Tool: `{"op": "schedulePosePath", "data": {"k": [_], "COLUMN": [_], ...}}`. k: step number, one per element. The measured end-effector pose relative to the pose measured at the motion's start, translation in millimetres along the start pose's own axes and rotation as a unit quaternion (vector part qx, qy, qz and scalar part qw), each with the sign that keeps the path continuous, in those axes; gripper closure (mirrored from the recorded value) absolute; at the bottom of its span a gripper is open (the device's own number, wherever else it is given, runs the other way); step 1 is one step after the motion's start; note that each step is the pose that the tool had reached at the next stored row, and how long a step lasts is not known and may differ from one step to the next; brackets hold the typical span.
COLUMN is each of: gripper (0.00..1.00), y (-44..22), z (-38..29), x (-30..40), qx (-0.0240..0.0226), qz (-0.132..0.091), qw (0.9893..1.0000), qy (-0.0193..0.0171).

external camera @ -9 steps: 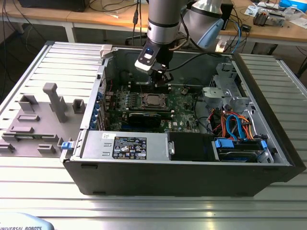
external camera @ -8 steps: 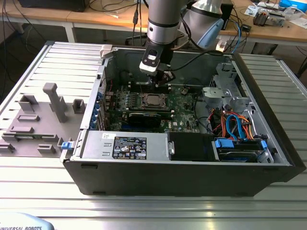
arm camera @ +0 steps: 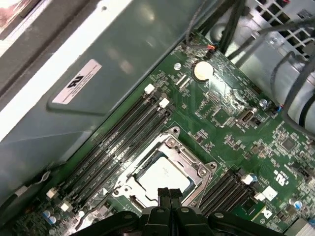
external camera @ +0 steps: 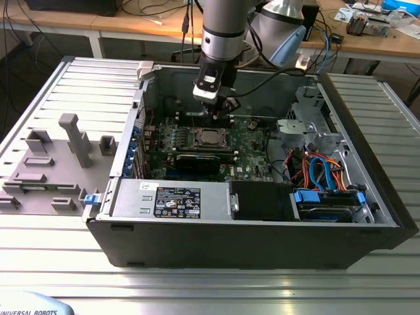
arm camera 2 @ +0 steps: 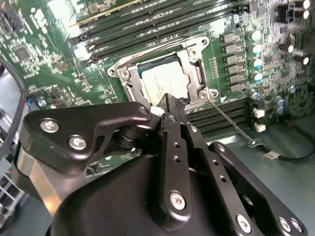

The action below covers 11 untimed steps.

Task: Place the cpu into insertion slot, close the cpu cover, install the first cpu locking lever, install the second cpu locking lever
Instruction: 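Install the first cpu locking lever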

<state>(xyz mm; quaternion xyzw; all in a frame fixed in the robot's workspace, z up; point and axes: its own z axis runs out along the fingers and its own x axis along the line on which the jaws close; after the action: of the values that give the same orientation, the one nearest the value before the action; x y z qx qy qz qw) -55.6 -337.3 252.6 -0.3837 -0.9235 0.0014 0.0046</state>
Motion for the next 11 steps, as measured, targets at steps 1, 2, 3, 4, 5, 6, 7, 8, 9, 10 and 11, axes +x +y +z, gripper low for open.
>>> {"op": "schedulePosePath", "data": {"k": [1,2,3,4,5,6,7,8,9,10,11], "gripper": [0.89,0.89,0.89,0.89,0.89,0.89,0.89,0.89,0.89,0.89,0.89], "y": [0.0,0.0,0.0,0.0,0.0,0.1,0.1,0.0,0.0,-0.1,0.0], "z": [0.0,0.0,0.0,0.0,0.0,-0.2,-0.5,-1.4,-2.9,-4.5,-5.5], "x": [0.0,0.0,0.0,0.0,0.0,0.0,0.0,0.0,0.0,0.0,0.0], "qx": [0.0001,0.0002,0.0002,0.0003,0.0003,0.0002,0.0003,0.0003,0.0003,0.0003,0.0004], "qz": [-0.009,-0.021,-0.028,-0.031,-0.033,-0.035,-0.036,-0.037,-0.039,-0.041,-0.042], "qw": [1.0,0.9998,0.9996,0.9995,0.9994,0.9994,0.9994,0.9993,0.9992,0.9992,0.9991], "qy": [-0.0001,-0.0001,-0.0002,-0.0002,-0.0002,-0.0002,-0.0002,-0.0002,-0.0003,-0.0003,-0.0003]}}
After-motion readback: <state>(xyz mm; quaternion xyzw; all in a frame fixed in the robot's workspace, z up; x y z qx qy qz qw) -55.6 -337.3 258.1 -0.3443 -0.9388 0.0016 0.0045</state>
